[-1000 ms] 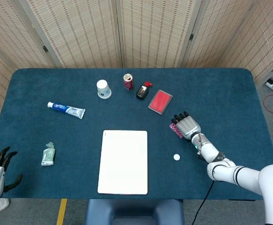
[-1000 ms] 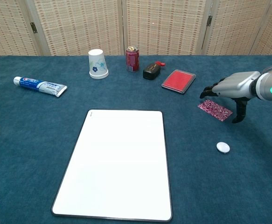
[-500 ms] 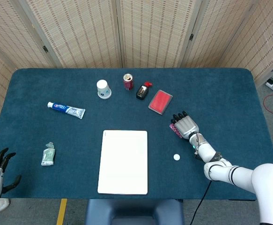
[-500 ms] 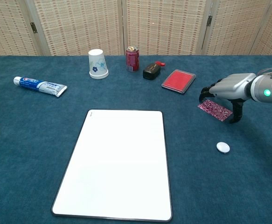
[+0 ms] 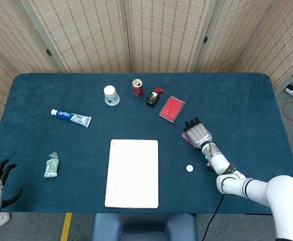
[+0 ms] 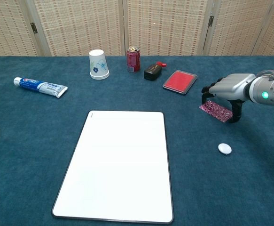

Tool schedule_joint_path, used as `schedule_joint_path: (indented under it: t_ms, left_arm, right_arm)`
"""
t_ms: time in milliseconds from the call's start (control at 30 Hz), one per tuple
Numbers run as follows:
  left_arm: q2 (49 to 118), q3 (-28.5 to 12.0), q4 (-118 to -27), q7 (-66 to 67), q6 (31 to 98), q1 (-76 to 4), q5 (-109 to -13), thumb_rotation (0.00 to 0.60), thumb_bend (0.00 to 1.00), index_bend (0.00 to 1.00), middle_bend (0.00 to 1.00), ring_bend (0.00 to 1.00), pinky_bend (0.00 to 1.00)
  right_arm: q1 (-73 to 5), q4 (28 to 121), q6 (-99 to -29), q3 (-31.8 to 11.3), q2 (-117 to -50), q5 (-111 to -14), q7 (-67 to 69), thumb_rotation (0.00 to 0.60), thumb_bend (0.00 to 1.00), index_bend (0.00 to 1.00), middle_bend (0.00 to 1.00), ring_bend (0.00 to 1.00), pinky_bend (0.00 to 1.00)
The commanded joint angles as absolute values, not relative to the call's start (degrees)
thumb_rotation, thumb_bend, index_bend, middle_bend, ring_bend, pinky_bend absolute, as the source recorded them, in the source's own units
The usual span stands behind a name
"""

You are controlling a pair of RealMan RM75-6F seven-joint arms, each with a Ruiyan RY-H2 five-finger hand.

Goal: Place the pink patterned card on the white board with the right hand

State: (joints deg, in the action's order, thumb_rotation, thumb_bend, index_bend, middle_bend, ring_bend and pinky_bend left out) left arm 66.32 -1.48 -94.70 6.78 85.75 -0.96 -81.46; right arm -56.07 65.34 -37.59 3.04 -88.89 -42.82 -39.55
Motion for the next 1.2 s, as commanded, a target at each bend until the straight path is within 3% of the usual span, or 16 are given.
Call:
schedule_joint_path:
  t_ms: [33, 233, 1200]
  left_arm:
    - [66.3, -1.5, -94.6, 6.5, 85.7, -0.9, -81.4, 0.600, 0.34, 0.22, 0.12, 0.17, 0.00]
    - [66.4, -1.4, -94.1, 5.9, 85.5, -0.9, -81.7, 0.600, 0.34, 0.22, 0.12, 0.17, 0.00]
    - [66.4, -1.2, -93.7, 5.1, 85.7, -0.6, -82.2, 0.600, 0.34, 0.22, 0.12, 0.17, 0.00]
  right_arm:
    - [-55.8, 65.1, -38.2, 3.0, -89.3, -42.9, -39.7, 0.600, 0.25, 0.22, 0.07, 0.00, 0.00]
    - [-55.2, 64.7, -39.4, 3.0, -90.0, -43.3, -39.8, 0.600, 0.25, 0.24, 0.08, 0.00, 0.00]
    - [-52.8, 63.2, -41.3, 0.8, -91.2, -46.5, -38.8, 0.600, 0.25, 0.49, 0.18, 0.04, 0.00]
